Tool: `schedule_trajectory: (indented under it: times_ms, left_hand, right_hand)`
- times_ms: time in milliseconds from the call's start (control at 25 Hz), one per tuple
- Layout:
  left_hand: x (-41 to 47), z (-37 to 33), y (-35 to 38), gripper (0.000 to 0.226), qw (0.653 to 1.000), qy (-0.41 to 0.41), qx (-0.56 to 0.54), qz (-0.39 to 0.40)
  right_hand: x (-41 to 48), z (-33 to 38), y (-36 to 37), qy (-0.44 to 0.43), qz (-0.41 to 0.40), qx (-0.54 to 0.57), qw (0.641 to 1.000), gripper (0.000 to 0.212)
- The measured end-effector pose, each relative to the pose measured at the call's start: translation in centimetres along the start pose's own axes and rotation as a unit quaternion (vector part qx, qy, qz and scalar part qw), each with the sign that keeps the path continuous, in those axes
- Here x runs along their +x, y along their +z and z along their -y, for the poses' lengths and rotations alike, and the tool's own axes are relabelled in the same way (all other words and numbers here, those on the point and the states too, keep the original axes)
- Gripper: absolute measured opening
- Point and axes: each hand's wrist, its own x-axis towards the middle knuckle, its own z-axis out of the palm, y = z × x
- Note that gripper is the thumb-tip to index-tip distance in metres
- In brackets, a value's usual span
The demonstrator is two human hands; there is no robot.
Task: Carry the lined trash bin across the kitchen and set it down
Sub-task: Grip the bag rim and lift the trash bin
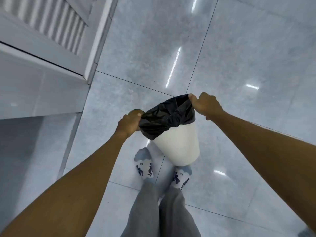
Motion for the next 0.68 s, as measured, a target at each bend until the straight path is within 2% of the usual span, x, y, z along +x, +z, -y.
schedule_trajectory:
  times_ms: [120, 240, 320, 400, 520, 600, 680]
  left_hand:
    - [4.2, 0.7, 1.6, 0.059, 0.997, -0.03, -0.075, -0.005]
    - [6.9, 0.3, 2.6, 0.03, 0.992, -0.038, -0.113, 0.034]
    - [8.5, 0.0, 3.1, 0.012, 0.99, -0.046, -0.122, 0.047]
    - [9.8, 0.4, 3.8, 0.009, 0.991, -0.059, -0.106, 0.06]
    - [9.9, 1.0, 4.5, 0.013, 0.993, -0.062, -0.081, 0.065]
    - [7.6, 0.4, 4.3, 0.018, 0.994, -0.038, -0.08, 0.057]
    - [4.7, -0.5, 3.3, 0.016, 0.997, 0.008, -0.077, 0.019]
  right_hand:
    - [3.2, -0.1, 1.7, 0.03, -0.005, 0.05, 0.998, 0.061]
    - [5.5, 0.2, 2.7, 0.039, 0.036, 0.141, 0.989, 0.04]
    - [6.6, 0.5, 3.3, 0.04, 0.041, 0.15, 0.987, 0.025]
    - [7.5, 0.6, 3.9, 0.046, 0.031, 0.134, 0.989, 0.01]
    - [7.3, 0.2, 3.7, 0.055, 0.019, 0.081, 0.995, 0.014]
    - [5.9, -0.3, 2.9, 0.064, 0.007, 0.059, 0.996, 0.003]
    - [3.7, -0.9, 1.7, 0.059, -0.008, 0.066, 0.996, 0.032]
